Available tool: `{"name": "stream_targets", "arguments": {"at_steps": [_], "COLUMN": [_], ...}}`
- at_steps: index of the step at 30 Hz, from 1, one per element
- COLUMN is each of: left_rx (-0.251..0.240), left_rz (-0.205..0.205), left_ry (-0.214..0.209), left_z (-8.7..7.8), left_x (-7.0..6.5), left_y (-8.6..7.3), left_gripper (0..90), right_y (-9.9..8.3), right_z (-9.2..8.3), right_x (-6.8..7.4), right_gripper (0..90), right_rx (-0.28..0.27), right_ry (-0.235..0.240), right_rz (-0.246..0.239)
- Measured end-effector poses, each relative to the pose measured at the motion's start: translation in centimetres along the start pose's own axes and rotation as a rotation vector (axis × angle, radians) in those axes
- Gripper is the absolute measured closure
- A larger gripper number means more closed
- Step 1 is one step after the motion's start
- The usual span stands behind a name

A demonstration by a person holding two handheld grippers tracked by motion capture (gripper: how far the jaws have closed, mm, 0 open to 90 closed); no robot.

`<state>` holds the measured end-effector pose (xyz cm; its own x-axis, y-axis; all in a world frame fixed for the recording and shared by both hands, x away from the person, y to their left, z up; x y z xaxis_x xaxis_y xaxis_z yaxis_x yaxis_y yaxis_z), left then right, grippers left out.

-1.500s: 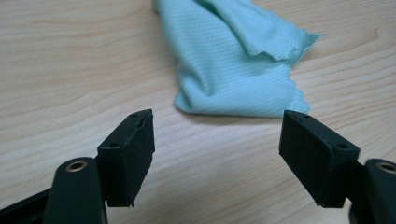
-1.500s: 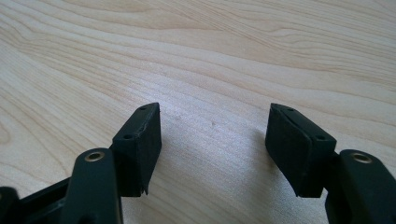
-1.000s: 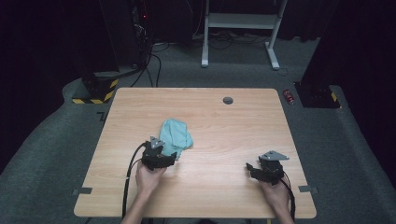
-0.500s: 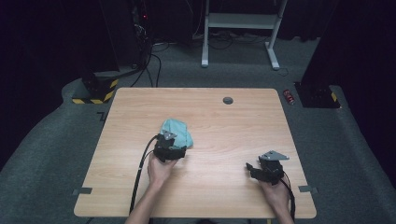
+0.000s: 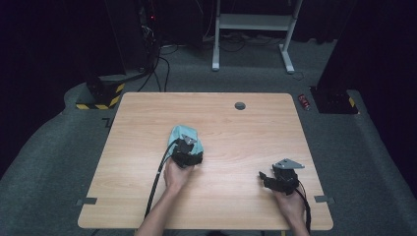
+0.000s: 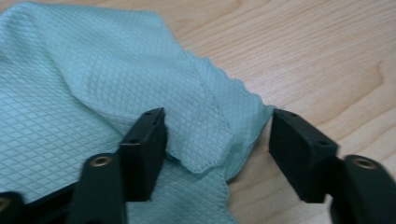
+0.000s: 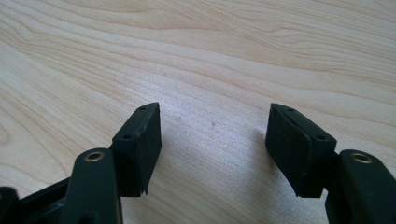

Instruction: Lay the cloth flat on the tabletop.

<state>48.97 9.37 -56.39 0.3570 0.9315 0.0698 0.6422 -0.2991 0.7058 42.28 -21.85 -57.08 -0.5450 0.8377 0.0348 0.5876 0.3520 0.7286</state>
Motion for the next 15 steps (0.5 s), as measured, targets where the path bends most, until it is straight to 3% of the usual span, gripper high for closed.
{"name": "stream_targets", "arguments": {"at_steps": [5, 7, 9, 13, 15], "left_rx": [0.006, 0.003, 0.002, 0.001, -0.004], "left_rz": [0.015, 0.050, 0.058, 0.069, 0.069], "left_ry": [0.003, -0.013, -0.017, -0.044, -0.080], "left_z": [0.1, 0.2, 0.1, 0.1, -0.2], "left_x": [0.4, 0.1, 0.0, -0.4, -0.7], "left_y": [0.1, 0.3, 0.3, 0.4, 0.4], "left_gripper": [65.9, 76.3, 84.5, 86.9, 87.2], "right_y": [0.0, 0.0, 0.0, 0.0, 0.0], "right_z": [0.0, 0.0, 0.0, 0.0, 0.0], "right_x": [0.0, 0.0, 0.0, 0.0, 0.0], "right_gripper": [36.0, 36.0, 36.1, 36.1, 36.1], "right_rx": [0.000, -0.001, -0.001, -0.002, 0.000], "right_ry": [0.000, 0.000, 0.000, 0.000, 0.000], "right_rz": [-0.001, -0.003, -0.003, -0.002, -0.001]}}
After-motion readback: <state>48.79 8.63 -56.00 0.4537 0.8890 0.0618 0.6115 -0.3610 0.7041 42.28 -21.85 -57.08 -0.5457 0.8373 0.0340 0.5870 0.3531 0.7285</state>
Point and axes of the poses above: each handheld gripper's, and its own axes: z roughly forward along the jaws, y roughly out of its top, x roughly to its left, the point moved 7 cm from there along z, roughly forward along the jaws, and after that the axes turned 4 degrees about y, right-handed, at the moved point
